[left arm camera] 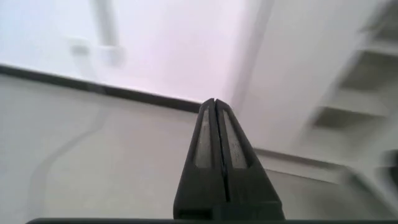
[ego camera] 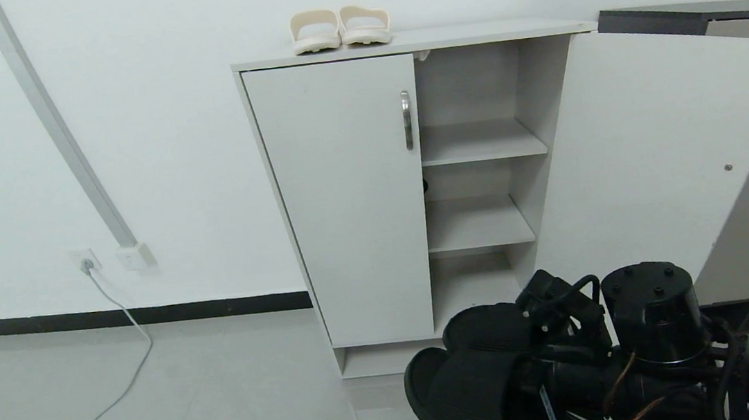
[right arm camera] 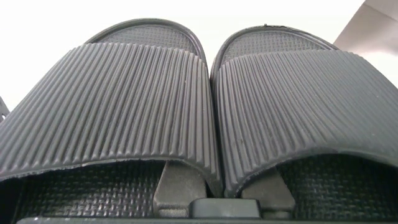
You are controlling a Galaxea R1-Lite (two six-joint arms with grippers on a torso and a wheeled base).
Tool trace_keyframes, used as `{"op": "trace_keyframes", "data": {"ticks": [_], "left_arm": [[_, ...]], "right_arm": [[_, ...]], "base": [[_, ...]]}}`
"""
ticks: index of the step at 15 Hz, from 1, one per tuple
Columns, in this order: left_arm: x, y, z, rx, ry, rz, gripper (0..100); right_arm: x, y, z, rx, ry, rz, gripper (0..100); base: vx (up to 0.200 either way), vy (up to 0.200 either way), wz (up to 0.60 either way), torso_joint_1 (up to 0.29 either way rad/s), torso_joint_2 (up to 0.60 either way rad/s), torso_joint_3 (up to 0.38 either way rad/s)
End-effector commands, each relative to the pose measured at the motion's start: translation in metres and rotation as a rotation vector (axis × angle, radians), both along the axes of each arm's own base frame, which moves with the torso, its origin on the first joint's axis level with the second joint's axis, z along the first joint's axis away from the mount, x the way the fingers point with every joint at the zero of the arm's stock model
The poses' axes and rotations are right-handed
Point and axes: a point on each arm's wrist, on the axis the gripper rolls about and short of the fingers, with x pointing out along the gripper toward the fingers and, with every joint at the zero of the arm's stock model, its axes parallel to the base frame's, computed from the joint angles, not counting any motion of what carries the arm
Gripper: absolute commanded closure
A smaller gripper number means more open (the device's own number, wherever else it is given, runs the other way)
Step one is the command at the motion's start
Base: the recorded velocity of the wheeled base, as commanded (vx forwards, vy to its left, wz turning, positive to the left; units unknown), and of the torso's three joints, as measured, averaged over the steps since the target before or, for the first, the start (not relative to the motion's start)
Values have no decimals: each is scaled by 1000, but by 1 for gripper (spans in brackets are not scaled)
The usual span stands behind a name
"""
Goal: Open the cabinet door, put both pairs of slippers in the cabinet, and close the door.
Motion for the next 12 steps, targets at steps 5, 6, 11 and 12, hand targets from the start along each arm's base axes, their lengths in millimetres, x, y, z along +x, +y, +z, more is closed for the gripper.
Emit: {"op": "trace_keyframes", "data": {"ticks": [5,6,11,12], "left_arm": [[-37,-2,-131,73,-100,-38,100],[-34,-3,-131,65,-144,-71,100],[-32,-8,-137,89,-123,-277,100],[-32,-8,-137,83,-124,-276,100]], "right_arm": [[0,-1,-1,-2,1,-6,100],[0,-1,-1,-2,1,-6,100],[2,2,3,15,-18,-28,100],[4,9,7,30,-31,-73,100]], "base": [[0,0,0,0,0,0],[0,0,0,0,0,0],[0,0,0,0,0,0],[0,0,0,0,0,0]]}}
